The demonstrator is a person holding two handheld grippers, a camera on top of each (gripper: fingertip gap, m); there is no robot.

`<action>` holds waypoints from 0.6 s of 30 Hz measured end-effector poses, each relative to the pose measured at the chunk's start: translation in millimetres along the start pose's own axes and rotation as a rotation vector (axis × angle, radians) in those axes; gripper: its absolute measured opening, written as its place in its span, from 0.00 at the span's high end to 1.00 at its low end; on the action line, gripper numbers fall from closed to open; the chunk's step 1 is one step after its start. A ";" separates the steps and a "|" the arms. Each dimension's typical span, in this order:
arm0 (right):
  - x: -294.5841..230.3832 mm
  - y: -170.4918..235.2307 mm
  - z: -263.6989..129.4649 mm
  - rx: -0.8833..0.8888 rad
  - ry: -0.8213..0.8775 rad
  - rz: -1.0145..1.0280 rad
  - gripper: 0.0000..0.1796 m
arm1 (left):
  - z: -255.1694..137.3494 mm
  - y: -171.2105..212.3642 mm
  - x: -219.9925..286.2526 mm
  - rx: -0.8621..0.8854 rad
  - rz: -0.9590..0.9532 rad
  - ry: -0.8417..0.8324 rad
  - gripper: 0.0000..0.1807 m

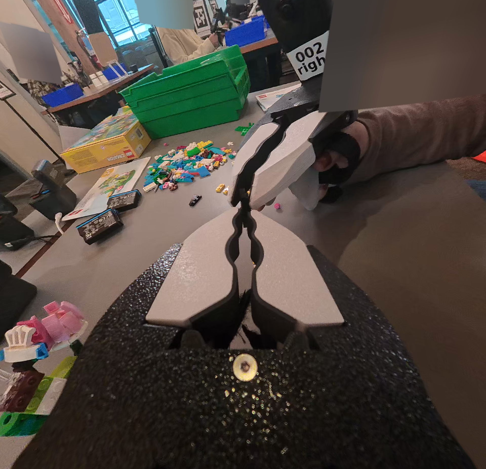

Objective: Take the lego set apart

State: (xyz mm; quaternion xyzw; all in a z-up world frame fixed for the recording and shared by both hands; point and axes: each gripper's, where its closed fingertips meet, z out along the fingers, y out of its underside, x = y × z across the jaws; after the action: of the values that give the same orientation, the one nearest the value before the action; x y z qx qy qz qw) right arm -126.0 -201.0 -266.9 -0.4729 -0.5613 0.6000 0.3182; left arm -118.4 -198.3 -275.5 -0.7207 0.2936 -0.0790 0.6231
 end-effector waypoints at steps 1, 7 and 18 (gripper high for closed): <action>-0.6 -0.5 -0.2 0.000 -0.001 -0.006 0.93 | -0.3 -0.9 0.2 0.008 0.001 -0.001 0.99; -5.9 -6.2 -3.4 0.006 -0.008 -0.084 0.91 | -2.7 -9.2 3.6 0.080 0.024 0.007 0.99; -27.5 -0.6 -5.1 -0.019 -0.215 0.003 0.97 | -7.5 -9.4 26.4 0.139 -0.266 0.323 0.98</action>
State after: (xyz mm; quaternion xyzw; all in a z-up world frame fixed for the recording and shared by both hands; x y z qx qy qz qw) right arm -111.8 -224.2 -260.1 -0.4098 -0.5971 0.6423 0.2508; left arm -97.4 -217.9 -271.7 -0.6864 0.2857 -0.2950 0.6002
